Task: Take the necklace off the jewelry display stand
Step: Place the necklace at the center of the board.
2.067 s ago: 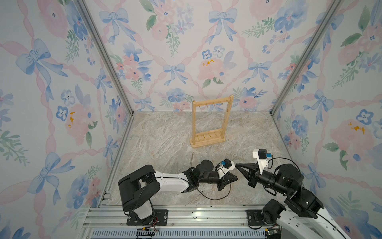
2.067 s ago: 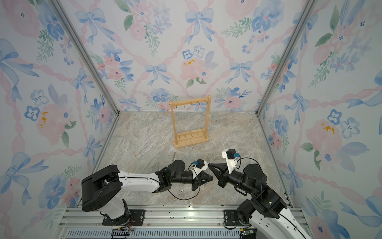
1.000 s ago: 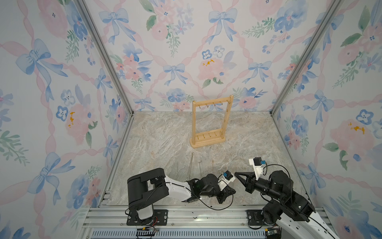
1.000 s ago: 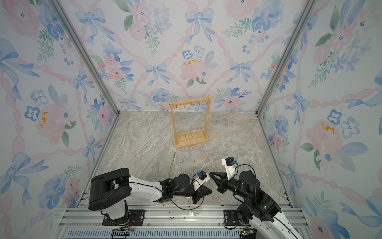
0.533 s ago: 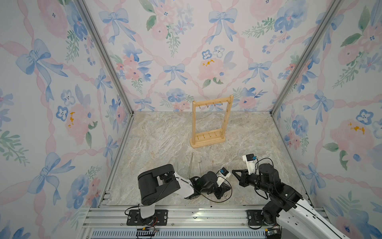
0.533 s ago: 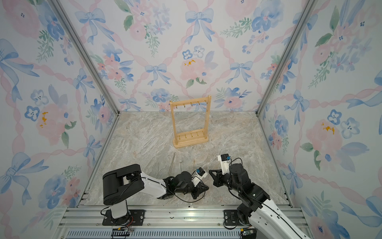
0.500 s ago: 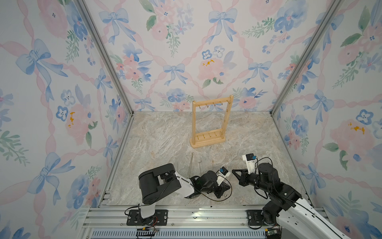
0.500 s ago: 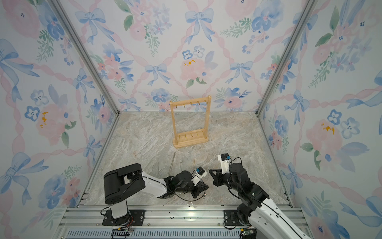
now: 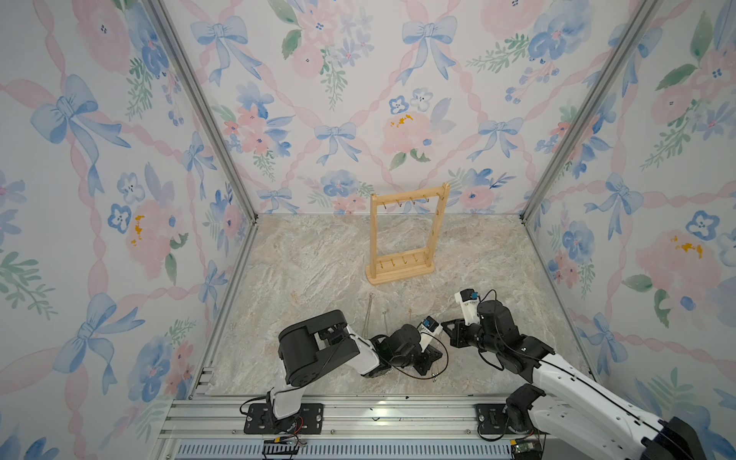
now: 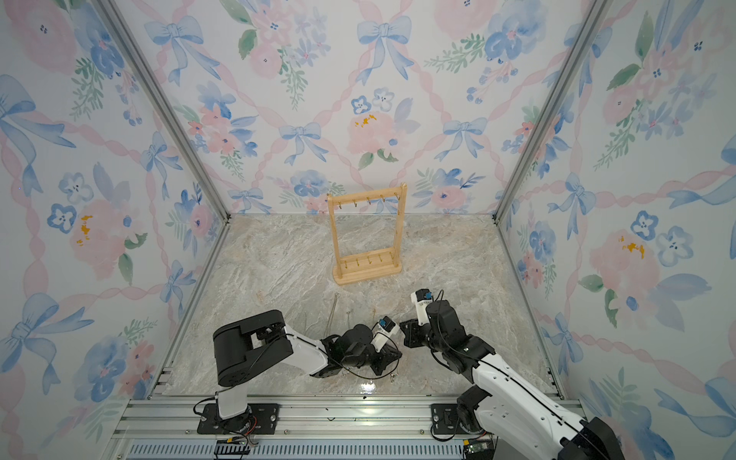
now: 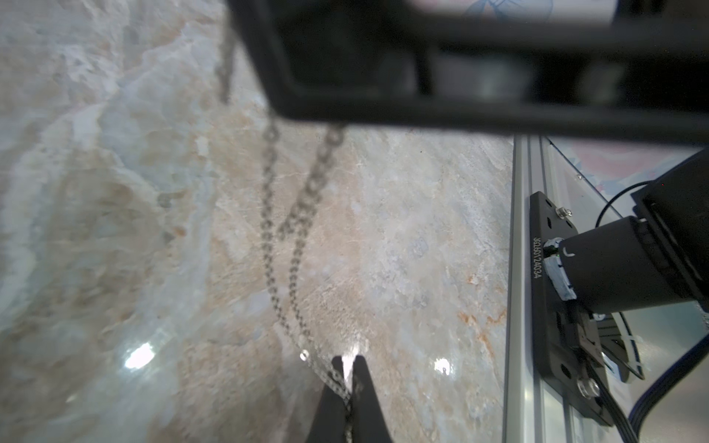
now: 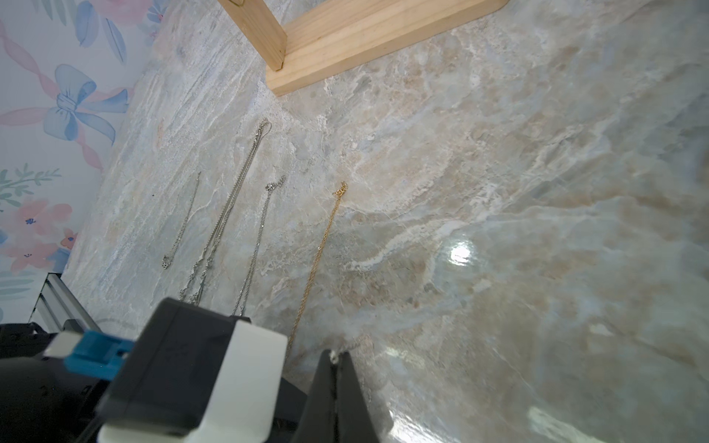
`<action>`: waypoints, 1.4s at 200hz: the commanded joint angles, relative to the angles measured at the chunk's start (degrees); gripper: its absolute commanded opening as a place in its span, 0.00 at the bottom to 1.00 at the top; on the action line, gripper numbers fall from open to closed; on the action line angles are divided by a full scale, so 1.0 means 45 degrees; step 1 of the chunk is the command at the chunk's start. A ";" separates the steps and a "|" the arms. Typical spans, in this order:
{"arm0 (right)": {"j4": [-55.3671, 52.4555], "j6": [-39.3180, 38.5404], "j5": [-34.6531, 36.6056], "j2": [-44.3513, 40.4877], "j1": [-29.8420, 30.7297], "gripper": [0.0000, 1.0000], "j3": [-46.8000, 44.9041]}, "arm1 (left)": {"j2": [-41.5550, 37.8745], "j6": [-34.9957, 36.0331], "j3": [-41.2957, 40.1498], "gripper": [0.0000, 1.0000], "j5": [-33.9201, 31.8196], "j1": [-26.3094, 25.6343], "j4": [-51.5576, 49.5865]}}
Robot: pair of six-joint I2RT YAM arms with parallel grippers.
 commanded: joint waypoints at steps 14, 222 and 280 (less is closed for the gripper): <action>0.1394 -0.0034 0.0124 0.1473 -0.0161 0.00 0.0587 | 0.0106 0.0158 -0.0082 0.00 -0.0855 0.0061 -0.0245; 0.1954 0.0380 0.0072 0.4279 -0.0629 0.00 0.1229 | -0.0563 0.1038 -0.0107 0.20 -0.3227 -0.0722 -0.1975; 0.1862 0.0421 0.0027 0.4564 -0.0687 0.00 0.1397 | -0.1086 0.1194 -0.0107 0.26 -0.3238 -0.0921 -0.2054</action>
